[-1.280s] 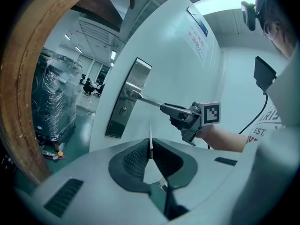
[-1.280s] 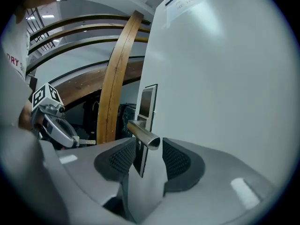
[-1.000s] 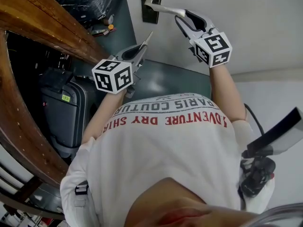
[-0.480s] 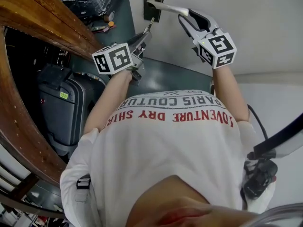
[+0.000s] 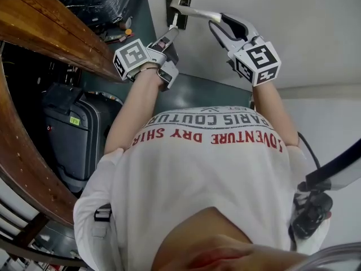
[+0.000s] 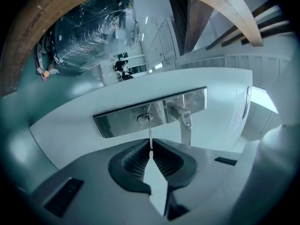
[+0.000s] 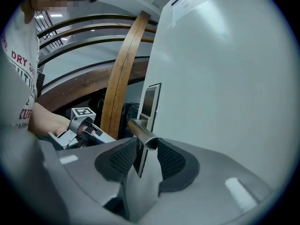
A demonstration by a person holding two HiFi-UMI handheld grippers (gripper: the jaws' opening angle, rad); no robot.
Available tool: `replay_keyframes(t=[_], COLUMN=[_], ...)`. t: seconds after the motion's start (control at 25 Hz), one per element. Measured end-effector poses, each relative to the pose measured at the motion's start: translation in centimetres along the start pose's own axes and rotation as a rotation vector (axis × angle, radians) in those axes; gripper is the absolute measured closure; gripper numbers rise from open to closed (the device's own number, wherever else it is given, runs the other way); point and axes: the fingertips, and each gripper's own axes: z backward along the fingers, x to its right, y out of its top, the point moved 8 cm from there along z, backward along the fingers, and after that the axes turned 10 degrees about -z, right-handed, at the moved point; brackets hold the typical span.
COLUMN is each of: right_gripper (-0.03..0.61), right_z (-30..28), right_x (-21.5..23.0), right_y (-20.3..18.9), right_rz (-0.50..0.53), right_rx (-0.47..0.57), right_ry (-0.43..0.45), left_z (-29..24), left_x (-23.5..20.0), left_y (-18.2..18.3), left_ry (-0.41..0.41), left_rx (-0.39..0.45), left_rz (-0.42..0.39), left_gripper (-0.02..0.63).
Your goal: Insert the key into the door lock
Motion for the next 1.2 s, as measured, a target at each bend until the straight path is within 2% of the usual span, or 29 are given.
replay_keyframes(t=[0.76,1.04,1.2], right_gripper=[0.449,0.449,0.449], right_z=[0.6,0.63,0.67], right_x=[-0.93,-0.78,-0.64], right_y=[0.11,-0.09,-0.11], right_rz=[0.018,0.024,0.027], right_rx=[0.007,0.004,0.006], right_ry=[0.013,0.015,0.021], left_z=[-0.69,-0.72,-0.78], left_x=[-0.63,-0.8,-0.77], left_y=[0.28,0.71,0.77], left_ry=[-0.058,-0.056,-0.063], left_rx=[0.017,-0.039,-0.059], left_rz=[0.144,0.087,0.105], left_gripper=[0.592,0.592,0.592])
